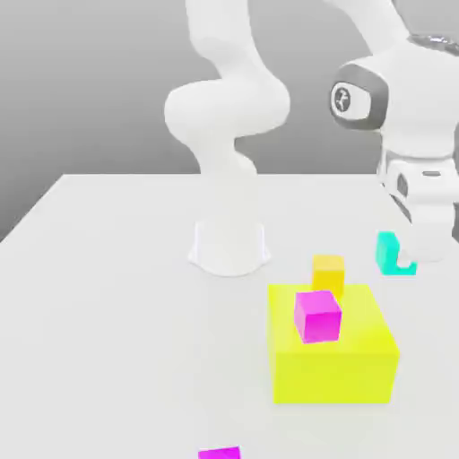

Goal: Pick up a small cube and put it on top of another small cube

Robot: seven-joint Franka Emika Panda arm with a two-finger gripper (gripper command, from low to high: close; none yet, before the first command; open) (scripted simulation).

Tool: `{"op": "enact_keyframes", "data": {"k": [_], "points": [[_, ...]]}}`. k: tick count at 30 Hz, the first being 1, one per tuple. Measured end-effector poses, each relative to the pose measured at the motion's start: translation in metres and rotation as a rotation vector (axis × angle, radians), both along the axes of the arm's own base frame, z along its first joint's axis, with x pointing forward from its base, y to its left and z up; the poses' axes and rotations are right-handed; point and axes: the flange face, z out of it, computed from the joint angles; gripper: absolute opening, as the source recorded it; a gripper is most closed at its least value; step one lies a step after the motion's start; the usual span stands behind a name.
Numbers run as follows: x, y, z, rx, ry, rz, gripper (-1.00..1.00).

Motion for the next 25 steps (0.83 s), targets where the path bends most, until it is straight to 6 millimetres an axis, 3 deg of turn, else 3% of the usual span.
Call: {"op": "enact_keyframes", "data": {"k": [8, 10, 14, 15, 21, 25], "points": [[-0.032, -0.056, 0.028, -0.009, -0.008, -0.077, -1.00], [-0.035, -0.062, 0.019, -0.011, -0.009, -0.086, -1.00], [-0.035, -0.063, -0.019, -0.013, -0.010, -0.090, -1.00], [-0.036, -0.064, -0.029, -0.014, -0.010, -0.090, 1.00], [-0.036, -0.064, -0.034, -0.014, -0.011, -0.090, 1.00], [-0.035, -0.063, -0.007, -0.014, -0.013, -0.090, 1.00]]}}
